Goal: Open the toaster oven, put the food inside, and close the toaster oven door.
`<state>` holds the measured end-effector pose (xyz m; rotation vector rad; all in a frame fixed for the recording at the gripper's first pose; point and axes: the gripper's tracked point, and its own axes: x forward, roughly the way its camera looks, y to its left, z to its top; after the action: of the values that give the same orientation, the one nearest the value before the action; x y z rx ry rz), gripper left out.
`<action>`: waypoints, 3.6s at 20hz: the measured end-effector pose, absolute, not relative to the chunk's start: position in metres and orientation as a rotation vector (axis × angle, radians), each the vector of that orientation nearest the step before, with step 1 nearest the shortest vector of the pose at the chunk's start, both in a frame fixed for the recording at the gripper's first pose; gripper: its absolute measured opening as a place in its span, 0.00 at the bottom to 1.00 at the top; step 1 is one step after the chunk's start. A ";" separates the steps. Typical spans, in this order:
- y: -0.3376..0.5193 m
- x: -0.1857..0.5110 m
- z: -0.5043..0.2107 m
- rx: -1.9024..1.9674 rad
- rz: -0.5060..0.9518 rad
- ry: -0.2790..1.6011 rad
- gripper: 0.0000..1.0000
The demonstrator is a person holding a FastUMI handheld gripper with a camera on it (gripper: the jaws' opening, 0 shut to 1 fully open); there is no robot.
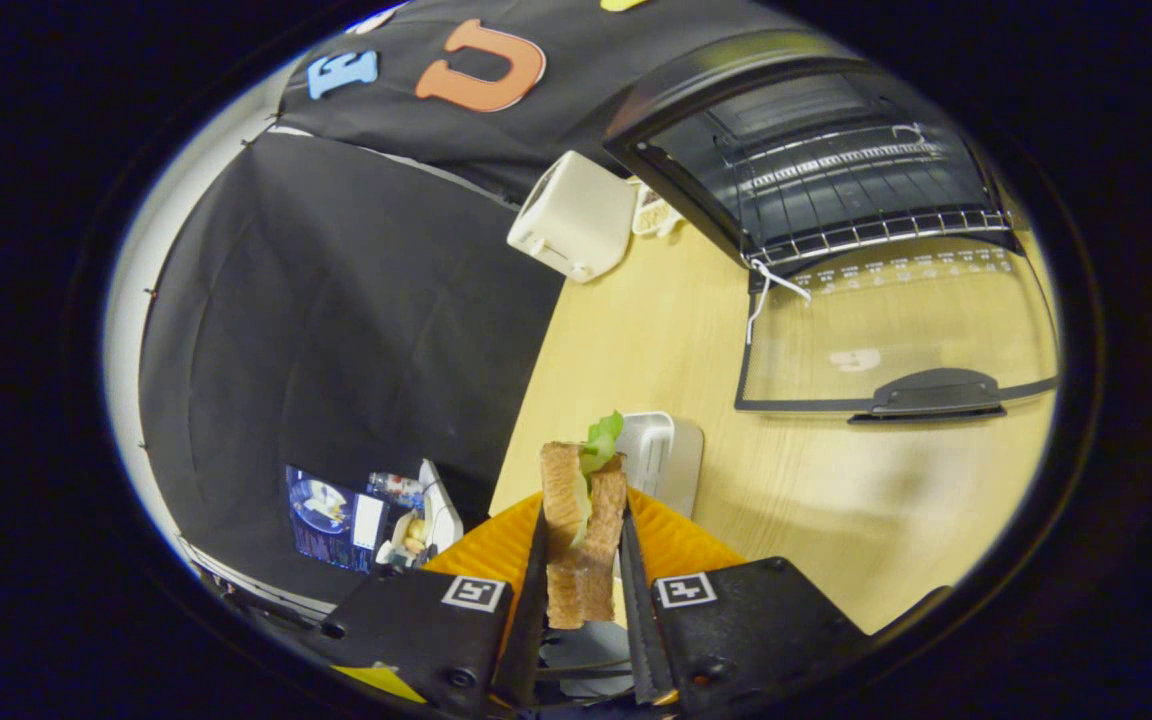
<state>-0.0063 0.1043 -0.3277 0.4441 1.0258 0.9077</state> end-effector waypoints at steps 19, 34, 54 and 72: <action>0.032 0.119 -0.286 1.016 0.606 0.680 0.41; -0.012 0.277 -0.310 1.154 0.269 0.257 0.41; -0.008 0.258 -0.322 0.802 0.213 0.403 0.85; -0.030 0.159 -0.337 0.332 0.164 0.548 1.00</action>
<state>0.1589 -0.0298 -0.3371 0.3320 0.5483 0.1640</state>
